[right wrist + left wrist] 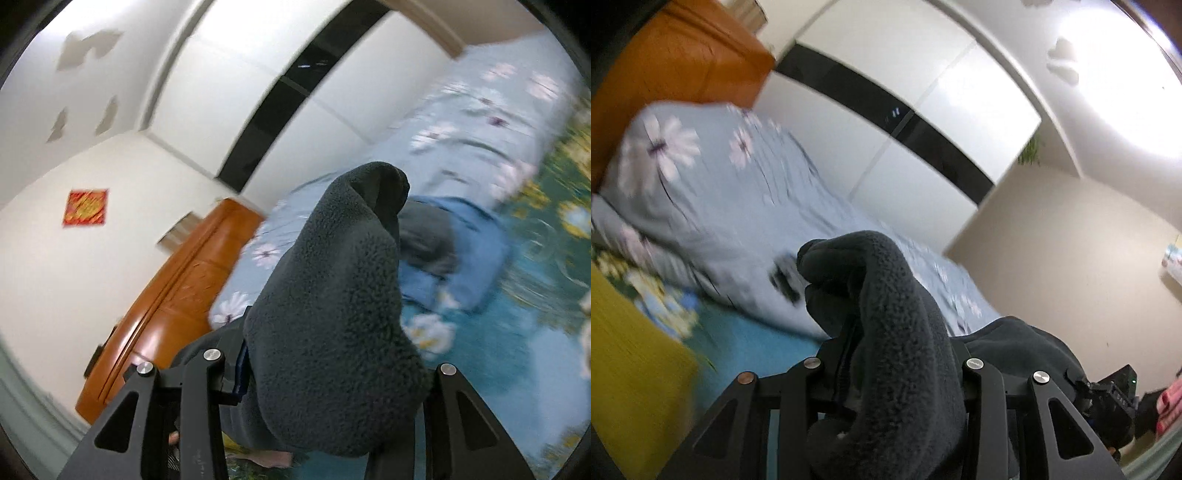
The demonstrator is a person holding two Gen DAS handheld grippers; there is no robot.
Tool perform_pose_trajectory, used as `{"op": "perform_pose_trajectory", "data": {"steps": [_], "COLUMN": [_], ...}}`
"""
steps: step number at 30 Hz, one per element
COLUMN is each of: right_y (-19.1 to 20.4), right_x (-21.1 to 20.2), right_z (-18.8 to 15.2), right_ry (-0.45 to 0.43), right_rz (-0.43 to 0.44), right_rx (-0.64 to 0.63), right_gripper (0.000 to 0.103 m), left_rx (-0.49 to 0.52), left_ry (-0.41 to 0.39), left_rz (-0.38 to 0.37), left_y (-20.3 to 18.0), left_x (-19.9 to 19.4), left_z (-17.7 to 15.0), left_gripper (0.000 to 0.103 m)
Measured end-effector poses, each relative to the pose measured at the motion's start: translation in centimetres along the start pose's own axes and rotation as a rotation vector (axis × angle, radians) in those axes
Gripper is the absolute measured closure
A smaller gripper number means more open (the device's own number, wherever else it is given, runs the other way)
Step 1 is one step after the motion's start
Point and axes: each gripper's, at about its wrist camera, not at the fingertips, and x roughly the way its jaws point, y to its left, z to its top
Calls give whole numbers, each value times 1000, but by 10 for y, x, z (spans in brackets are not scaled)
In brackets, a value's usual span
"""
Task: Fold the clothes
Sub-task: 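Lift the folded black jacket with both grippers and carry it toward the clothes stack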
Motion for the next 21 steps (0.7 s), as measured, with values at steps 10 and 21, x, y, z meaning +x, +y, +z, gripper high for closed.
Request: {"op": "perform_pose_trajectory", "data": {"steps": [10,21], "right_y": [169,150], "right_x": [146,273], "right_z": [-34,-243], "right_ry": [106,441], "right_rz": [233,264], "right_rx": [-89,-77], "right_gripper": [61,61], "left_rx": [-42,-295], "left_ry": [-235,-226], "left_rz": [216,476], "left_y": [110,310], "left_x": [-109,-170], "left_z": [103,4], "left_gripper": [64,84]}}
